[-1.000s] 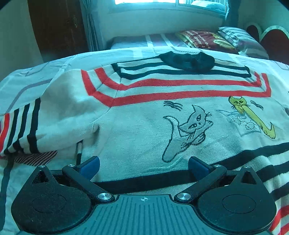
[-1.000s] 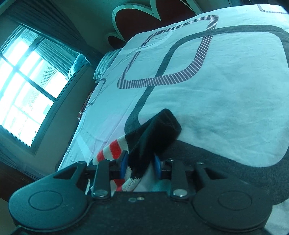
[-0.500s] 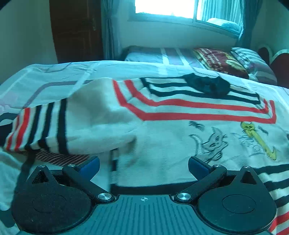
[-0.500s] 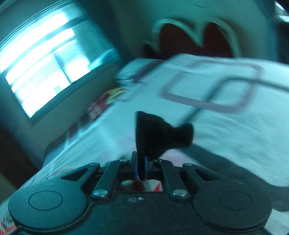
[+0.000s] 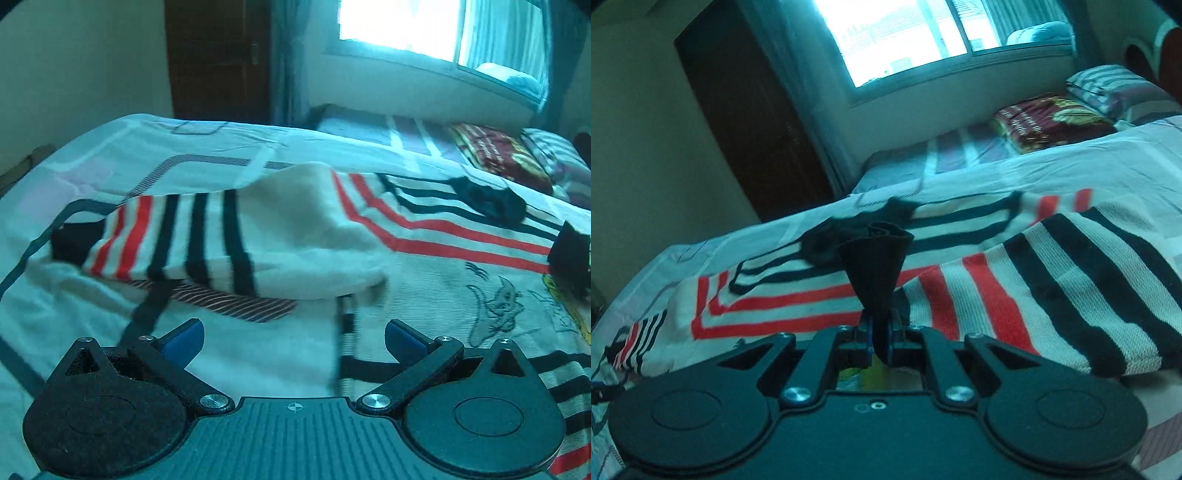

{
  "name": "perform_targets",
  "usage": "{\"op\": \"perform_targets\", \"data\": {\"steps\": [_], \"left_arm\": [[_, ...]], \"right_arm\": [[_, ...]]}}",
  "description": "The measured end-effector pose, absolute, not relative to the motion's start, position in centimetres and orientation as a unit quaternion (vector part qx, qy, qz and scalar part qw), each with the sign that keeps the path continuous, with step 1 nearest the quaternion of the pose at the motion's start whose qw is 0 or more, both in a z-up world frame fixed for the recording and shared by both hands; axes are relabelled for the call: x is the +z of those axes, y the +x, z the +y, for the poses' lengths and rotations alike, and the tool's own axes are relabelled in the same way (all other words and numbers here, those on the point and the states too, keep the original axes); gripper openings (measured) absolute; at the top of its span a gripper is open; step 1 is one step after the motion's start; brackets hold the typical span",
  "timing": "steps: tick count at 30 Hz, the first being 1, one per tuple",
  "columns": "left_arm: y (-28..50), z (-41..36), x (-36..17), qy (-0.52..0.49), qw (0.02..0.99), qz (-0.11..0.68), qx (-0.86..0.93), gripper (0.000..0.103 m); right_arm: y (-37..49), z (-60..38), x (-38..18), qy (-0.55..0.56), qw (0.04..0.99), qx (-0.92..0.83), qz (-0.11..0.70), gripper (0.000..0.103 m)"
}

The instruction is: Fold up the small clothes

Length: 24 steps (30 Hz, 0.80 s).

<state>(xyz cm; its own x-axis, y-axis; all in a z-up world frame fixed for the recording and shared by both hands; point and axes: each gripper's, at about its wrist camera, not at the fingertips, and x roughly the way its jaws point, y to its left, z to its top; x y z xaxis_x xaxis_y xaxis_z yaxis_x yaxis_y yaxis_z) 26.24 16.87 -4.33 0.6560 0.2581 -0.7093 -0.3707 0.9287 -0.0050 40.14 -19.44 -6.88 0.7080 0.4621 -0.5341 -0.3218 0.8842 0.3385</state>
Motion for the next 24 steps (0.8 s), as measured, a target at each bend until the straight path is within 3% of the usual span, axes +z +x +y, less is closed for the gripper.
{"op": "perform_targets", "data": {"steps": [3, 4, 7, 11, 17, 18, 19, 24], "left_arm": [[25.9, 17.2, -4.4, -0.097, 0.908, 0.373, 0.164, 0.103], [26.0, 17.0, -4.4, -0.106, 0.910, 0.369, 0.156, 0.103], [27.1, 15.2, -4.4, -0.116, 0.916, 0.360, 0.130, 0.103], [30.0, 11.6, -4.7, -0.129, 0.924, 0.349, 0.082, 0.103], [36.6, 5.1, -6.6, -0.155, 0.917, 0.364, -0.043, 0.103], [37.6, 4.3, -7.0, -0.155, 0.914, 0.370, -0.054, 0.088], [38.9, 3.6, -7.6, -0.157, 0.908, 0.384, -0.063, 0.065], [42.3, 2.3, -8.5, -0.157, 0.898, 0.404, -0.078, 0.062]], "right_arm": [[39.6, -17.5, -7.5, 0.094, 0.912, 0.233, 0.323, 0.013], [39.6, -16.8, -8.0, 0.087, 0.907, 0.244, 0.332, 0.023], [39.3, -15.9, -8.3, 0.065, 0.892, 0.289, 0.341, 0.041], [37.3, -18.3, -6.3, 0.071, 0.912, 0.284, 0.286, 0.039], [34.5, -25.3, -5.2, 0.125, 0.927, 0.222, 0.276, 0.040], [33.9, -26.5, -5.1, 0.129, 0.929, 0.214, 0.275, 0.040], [33.5, -27.5, -5.0, 0.133, 0.931, 0.205, 0.272, 0.040], [33.0, -31.6, -5.7, 0.165, 0.932, 0.166, 0.278, 0.040]]}}
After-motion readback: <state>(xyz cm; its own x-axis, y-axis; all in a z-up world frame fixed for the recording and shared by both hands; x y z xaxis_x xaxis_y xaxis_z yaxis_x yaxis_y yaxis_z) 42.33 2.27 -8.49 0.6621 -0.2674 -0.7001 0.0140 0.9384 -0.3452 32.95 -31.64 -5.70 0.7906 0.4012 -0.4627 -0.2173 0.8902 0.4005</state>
